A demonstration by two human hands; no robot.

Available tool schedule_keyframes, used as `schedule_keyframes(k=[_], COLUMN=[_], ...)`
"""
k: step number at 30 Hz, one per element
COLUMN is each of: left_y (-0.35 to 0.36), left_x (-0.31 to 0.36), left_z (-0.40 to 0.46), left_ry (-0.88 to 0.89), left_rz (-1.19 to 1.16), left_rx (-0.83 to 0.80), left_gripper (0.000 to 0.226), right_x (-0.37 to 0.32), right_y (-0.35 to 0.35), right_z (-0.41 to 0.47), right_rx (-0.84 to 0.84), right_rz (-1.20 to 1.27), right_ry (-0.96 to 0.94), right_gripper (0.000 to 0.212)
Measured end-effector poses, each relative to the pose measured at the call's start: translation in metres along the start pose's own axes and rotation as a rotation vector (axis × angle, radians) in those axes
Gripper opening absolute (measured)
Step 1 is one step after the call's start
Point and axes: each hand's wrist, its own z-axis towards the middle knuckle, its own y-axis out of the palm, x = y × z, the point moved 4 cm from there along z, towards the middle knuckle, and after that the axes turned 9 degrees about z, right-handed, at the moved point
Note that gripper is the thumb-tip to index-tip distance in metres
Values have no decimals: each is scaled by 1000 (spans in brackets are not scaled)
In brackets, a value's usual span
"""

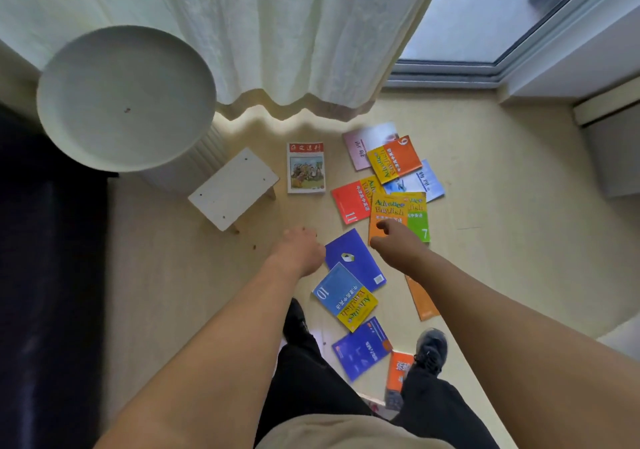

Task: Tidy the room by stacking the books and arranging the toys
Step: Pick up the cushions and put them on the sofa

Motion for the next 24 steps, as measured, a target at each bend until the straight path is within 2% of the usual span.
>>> schedule_keyframes(k=[7, 10, 13, 16, 20, 24], left_y=[8, 12, 27, 38, 51, 66], left_x=[70, 104, 154, 203, 330, 482], left_z=[0, 0, -3, 5, 19, 15], left_ry=[42, 41, 31, 5, -11, -18], left_rz=[104, 150, 212, 252, 237, 209], left_rx=[-4, 8, 29, 53, 136, 202], left_gripper=[48, 47, 48, 49, 47, 43], right_x=[58, 89, 133, 172, 259, 354], right_y=[-45, -70, -103, -137, -234, -365], right_z=[-9, -10, -10, -2, 16, 13], right_rx=[16, 20, 24, 14, -2, 72], right_rz=[60, 165, 270, 270, 176, 158], right_ry=[39, 62, 65, 26, -49, -96], right_gripper=[55, 55, 54, 54, 58, 49])
